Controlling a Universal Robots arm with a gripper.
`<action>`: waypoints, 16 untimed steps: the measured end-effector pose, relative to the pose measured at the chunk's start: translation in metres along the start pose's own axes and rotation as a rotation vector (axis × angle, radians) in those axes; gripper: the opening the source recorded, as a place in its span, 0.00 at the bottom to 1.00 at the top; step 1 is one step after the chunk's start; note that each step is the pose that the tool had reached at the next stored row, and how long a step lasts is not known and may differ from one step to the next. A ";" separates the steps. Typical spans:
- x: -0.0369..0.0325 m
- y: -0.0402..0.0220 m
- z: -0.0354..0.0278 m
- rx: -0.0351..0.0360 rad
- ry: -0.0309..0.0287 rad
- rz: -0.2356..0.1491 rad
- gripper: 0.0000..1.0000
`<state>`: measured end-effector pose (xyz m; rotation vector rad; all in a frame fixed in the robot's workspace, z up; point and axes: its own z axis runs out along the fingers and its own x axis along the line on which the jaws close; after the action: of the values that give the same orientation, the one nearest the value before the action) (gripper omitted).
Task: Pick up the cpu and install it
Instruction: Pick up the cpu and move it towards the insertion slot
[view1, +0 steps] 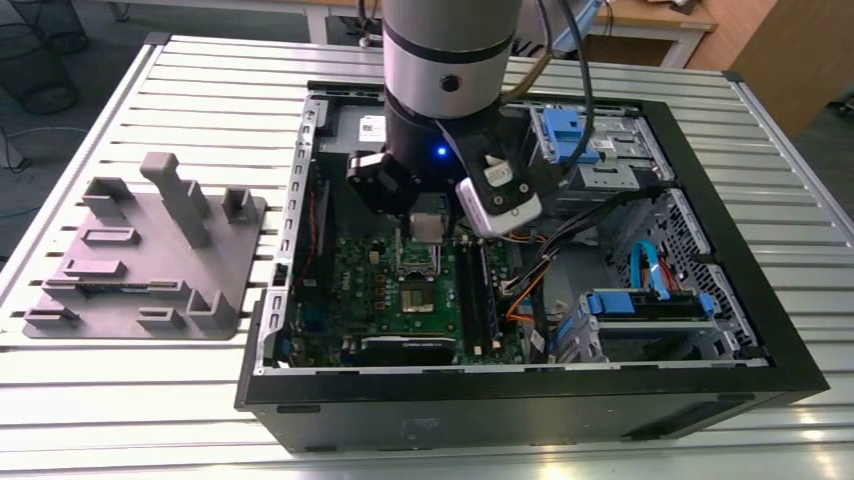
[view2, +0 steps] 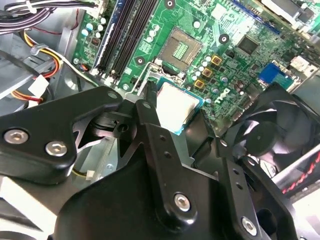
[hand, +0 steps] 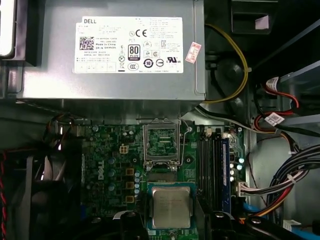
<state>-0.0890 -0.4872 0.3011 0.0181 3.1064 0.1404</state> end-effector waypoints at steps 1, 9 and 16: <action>0.0002 -0.0001 0.0018 -0.0001 -0.0001 0.000 0.47; 0.0011 -0.0007 0.0126 0.0014 -0.0001 0.000 0.47; 0.0013 0.0025 0.0188 0.0555 -0.0006 -0.002 0.47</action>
<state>-0.0897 -0.4829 0.2826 0.0166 3.1088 0.0540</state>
